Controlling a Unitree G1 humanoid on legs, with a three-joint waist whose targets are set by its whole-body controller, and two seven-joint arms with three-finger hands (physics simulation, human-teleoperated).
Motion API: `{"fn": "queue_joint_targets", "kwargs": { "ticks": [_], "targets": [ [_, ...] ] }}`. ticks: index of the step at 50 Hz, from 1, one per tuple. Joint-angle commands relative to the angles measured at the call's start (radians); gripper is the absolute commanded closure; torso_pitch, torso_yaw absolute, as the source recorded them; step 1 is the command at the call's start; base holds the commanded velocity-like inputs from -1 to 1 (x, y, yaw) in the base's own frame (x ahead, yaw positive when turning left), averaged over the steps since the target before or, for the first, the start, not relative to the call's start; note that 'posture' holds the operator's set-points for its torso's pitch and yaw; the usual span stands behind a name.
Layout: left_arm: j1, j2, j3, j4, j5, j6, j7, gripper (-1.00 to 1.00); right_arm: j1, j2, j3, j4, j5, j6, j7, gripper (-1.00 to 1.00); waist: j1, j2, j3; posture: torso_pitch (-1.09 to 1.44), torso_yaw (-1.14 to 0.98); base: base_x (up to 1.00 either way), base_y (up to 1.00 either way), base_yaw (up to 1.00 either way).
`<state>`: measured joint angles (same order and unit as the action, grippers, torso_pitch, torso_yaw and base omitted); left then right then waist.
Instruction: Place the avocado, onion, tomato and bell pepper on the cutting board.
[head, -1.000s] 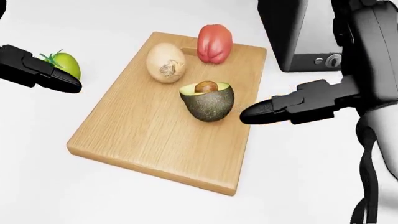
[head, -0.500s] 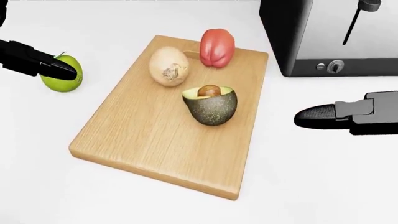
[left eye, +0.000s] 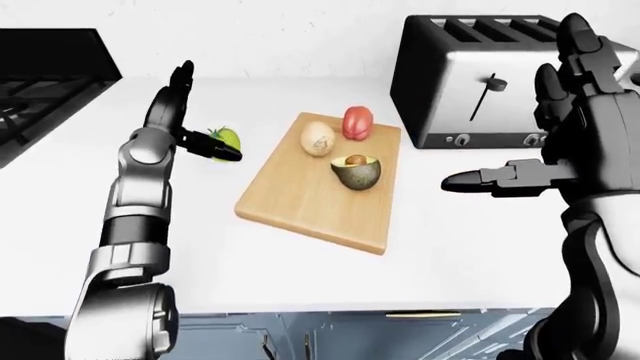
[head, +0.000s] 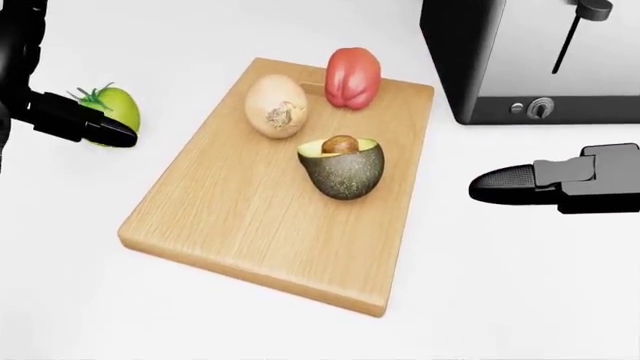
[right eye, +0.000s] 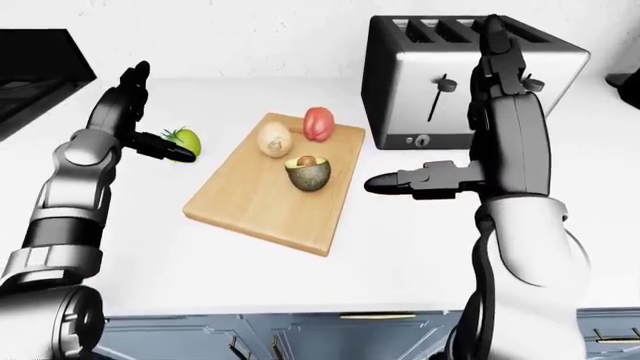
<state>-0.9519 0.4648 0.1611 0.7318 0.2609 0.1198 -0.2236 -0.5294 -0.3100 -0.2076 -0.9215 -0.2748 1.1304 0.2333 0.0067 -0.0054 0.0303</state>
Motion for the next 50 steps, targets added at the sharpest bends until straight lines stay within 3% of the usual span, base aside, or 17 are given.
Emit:
{"fn": "queue_joint_targets", "kwargs": {
  "ticks": [1, 20, 40, 41, 44, 45, 50],
  "targets": [
    [-0.04, 0.013, 0.008, -0.007, -0.012, -0.051, 0.015, -1.0, -0.018, -0.009, -0.008, -0.022, -0.005, -0.025, -0.007, -1.0, 0.0, 0.002, -0.025, 0.0, 0.0, 0.0, 0.0, 0.0],
    [-0.136, -0.001, -0.002, 0.291, -0.08, -0.156, 0.079, -1.0, 0.023, 0.017, 0.002, -0.001, -0.011, -0.075, -0.022, -1.0, 0.0, 0.0, -0.032, 0.0, 0.0, 0.0, 0.0, 0.0],
    [-0.136, 0.007, -0.014, 0.341, -0.063, -0.156, 0.088, -1.0, 0.009, 0.01, -0.002, 0.003, -0.006, -0.065, -0.019, -1.0, -0.002, 0.001, -0.035, 0.0, 0.0, 0.0, 0.0, 0.0],
    [-0.138, 0.007, -0.014, 0.344, -0.063, -0.158, 0.089, -0.86, 0.008, 0.01, -0.002, 0.003, -0.006, -0.065, -0.019, -1.0, -0.002, 0.001, -0.035, 0.0, 0.0, 0.0, 0.0, 0.0],
    [-0.141, 0.005, -0.014, 0.355, -0.063, -0.165, 0.087, -0.77, 0.013, 0.011, -0.003, 0.001, -0.005, -0.067, -0.019, -1.0, -0.002, 0.0, -0.035, 0.0, 0.0, 0.0, 0.0, 0.0],
    [-0.143, 0.006, -0.014, 0.364, -0.061, -0.168, 0.092, -0.59, 0.014, 0.011, -0.004, 0.002, -0.005, -0.069, -0.02, -1.0, -0.001, 0.0, -0.035, 0.0, 0.0, 0.0, 0.0, 0.0],
    [-0.15, 0.002, -0.016, 0.406, -0.056, -0.189, 0.101, -0.51, 0.021, 0.014, -0.006, 0.001, -0.004, -0.074, -0.021, -1.0, -0.001, 0.0, -0.036, 0.0, 0.0, 0.0, 0.0, 0.0]
  ]
}}
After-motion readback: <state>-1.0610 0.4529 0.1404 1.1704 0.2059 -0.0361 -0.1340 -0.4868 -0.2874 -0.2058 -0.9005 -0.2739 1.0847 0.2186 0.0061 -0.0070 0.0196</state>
